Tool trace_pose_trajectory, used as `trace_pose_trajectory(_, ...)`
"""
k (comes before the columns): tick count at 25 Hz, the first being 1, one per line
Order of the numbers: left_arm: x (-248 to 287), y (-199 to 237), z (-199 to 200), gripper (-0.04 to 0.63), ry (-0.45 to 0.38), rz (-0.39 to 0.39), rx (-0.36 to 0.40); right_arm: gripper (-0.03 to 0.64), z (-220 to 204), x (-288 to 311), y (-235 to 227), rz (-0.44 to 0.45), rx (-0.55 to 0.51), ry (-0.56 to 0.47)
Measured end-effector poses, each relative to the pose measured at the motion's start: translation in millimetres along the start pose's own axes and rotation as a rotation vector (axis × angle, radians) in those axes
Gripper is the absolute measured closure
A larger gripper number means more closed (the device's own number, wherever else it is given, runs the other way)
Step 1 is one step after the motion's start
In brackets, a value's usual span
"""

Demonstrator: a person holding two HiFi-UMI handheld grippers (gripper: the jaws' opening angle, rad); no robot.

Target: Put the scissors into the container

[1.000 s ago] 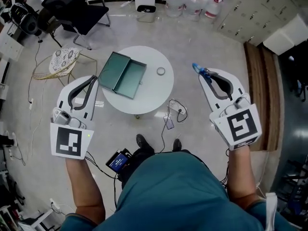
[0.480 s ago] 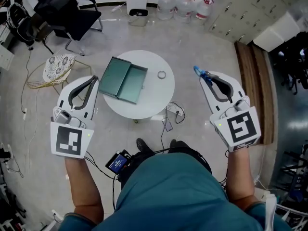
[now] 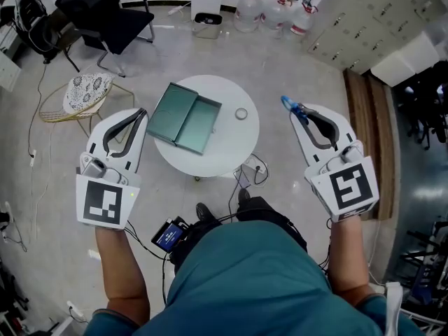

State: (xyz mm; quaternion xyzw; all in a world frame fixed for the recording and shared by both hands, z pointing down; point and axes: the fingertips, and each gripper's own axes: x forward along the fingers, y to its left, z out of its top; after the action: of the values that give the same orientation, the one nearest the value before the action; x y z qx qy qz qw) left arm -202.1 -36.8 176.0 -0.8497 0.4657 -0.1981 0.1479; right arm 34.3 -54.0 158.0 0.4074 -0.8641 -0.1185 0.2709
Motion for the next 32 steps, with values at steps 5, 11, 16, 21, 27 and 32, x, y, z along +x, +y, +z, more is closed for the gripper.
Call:
trace_pose_trajectory(5,9,13,4,0.574,0.014,0.036,-0.011,0.555,7,16,-16,0.027,-0.016,-0.032)
trace_pose_trajectory(11,33,16,2,0.574,0.058,0.07,-0.007,0.554,-2,46,-39,0.079,-0.022,-0.048)
trace_pose_trajectory(16,62,5,15,0.574,0.112,0.125,-0.003,0.554,-15,68,-70,0.168,-0.03,-0.106)
trace_pose_trajectory(21,94,-16,38,0.574,0.164,0.17,0.016,0.554,-34,74,-112,0.232,-0.037,-0.153)
trace_pose_trajectory(27,120,-37,52,0.574,0.227,0.235,0.007,0.554,-49,88,-145,0.316,-0.056,-0.2)
trace_pose_trajectory(32,143,-51,57,0.574,0.279,0.276,-0.002,0.554,-59,105,-164,0.383,-0.068,-0.236)
